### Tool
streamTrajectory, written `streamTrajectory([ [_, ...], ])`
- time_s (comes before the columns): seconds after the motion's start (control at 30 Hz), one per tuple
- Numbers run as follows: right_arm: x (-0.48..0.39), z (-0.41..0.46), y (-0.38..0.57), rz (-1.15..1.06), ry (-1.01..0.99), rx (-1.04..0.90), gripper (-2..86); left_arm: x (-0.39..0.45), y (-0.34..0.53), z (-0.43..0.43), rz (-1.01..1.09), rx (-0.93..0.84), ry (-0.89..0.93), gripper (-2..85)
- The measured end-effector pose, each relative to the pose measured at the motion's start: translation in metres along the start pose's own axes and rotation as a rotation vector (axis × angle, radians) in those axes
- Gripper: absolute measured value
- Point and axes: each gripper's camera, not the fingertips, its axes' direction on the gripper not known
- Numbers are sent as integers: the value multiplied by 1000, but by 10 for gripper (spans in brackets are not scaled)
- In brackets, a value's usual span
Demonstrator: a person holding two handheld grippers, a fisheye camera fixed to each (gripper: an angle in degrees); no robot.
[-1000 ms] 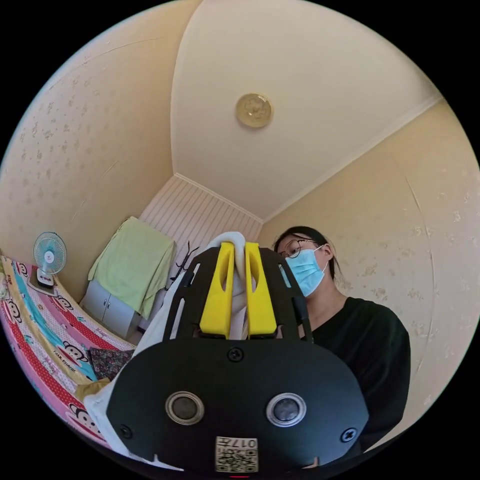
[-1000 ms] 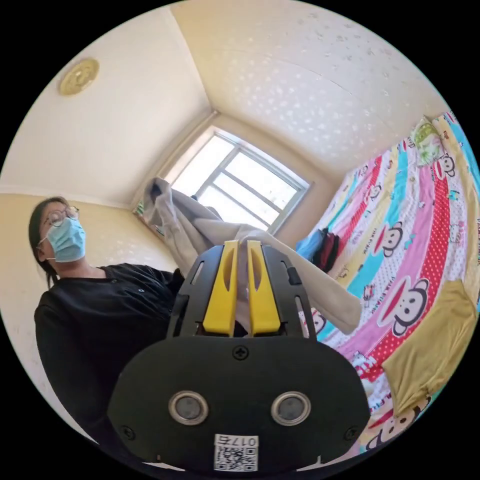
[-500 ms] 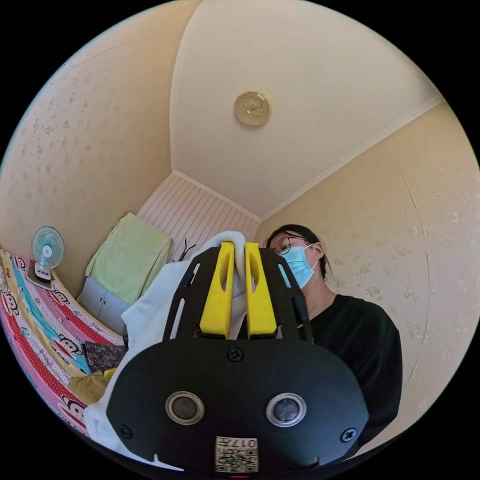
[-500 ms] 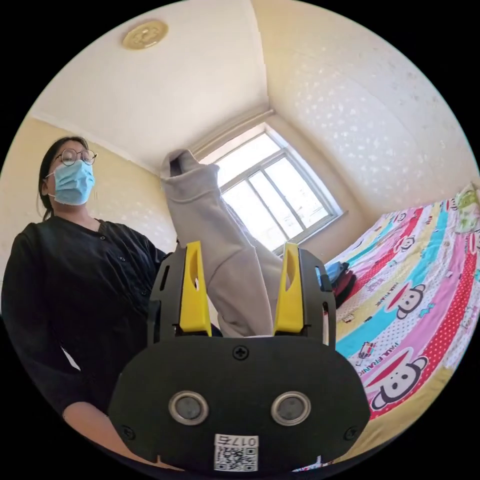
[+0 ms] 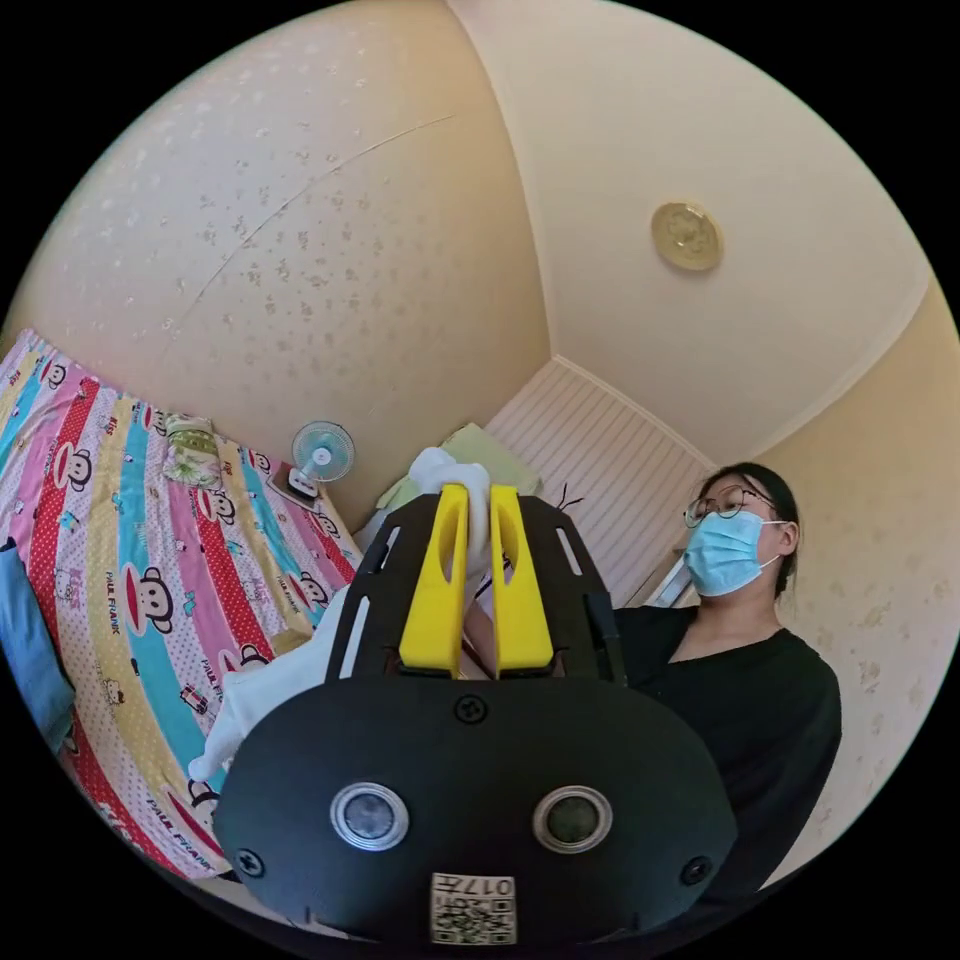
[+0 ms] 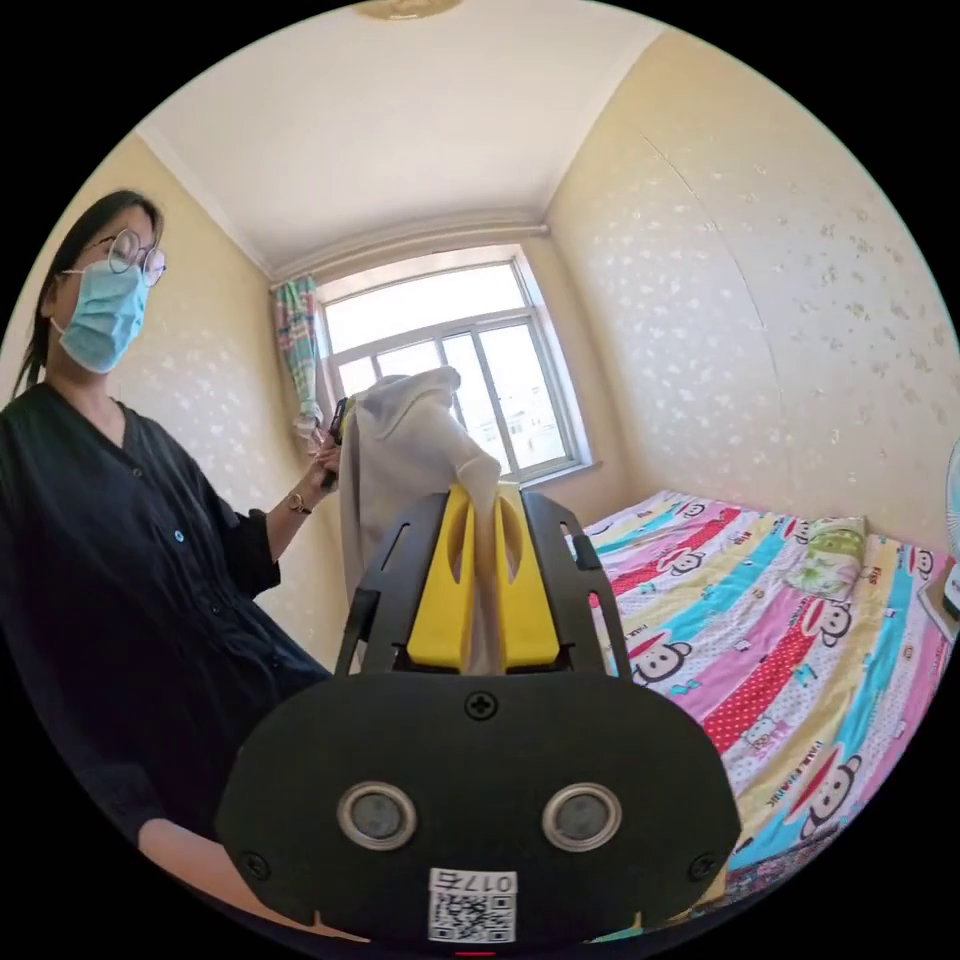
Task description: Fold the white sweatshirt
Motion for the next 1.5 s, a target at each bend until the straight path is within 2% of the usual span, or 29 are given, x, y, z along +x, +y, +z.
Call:
streamTrajectory([
  [0.2,-67,-28,-48,-147,-35,86,40,-4,12,-43,17,12,-62,41],
  [0.4,-116,-61,-31,-187,-75,84,41,4,48,-66,-12,43,133,40],
  [0.5,-125,-84,-42,-211,-73,66,43,36,18,-67,30,37,174,40],
  [0.6,-117,-95,-66,-175,-2,59,43,61,-37,-64,67,6,112,40],
  [0.7,-97,-96,-89,-103,92,47,43,48,-101,-57,44,-36,59,40],
  [0.8,-55,-83,-100,-2,210,-29,42,-11,-159,-40,-12,-137,1,39],
  [0.87,-14,-65,-103,48,287,-116,43,-94,-199,-18,-115,-231,-48,40],
  [0.9,24,-51,-101,81,314,-182,44,-118,-207,-11,-147,-254,-64,40],
  [0.97,103,-26,-90,188,330,-277,47,-240,-231,17,-302,-327,-136,45],
  [1.0,165,-5,-73,304,341,-333,50,-273,-232,21,-349,-337,-174,47],
  [1.07,247,20,-34,506,410,-384,60,-383,-221,18,-544,-335,-319,61],
  [1.13,309,40,23,744,568,-570,72,-429,-199,2,-634,-331,-370,73],
  [1.17,314,41,36,776,601,-605,77,-444,-180,-10,-668,-358,-428,80],
  [1.3,295,38,121,880,640,-745,101,-454,-86,-40,-785,-535,-537,107],
  [1.37,274,29,163,945,673,-814,112,-436,-21,-59,-888,-621,-555,129],
  [1.5,226,-14,234,1123,832,-845,124,-387,43,-78,-979,-707,-663,148],
])
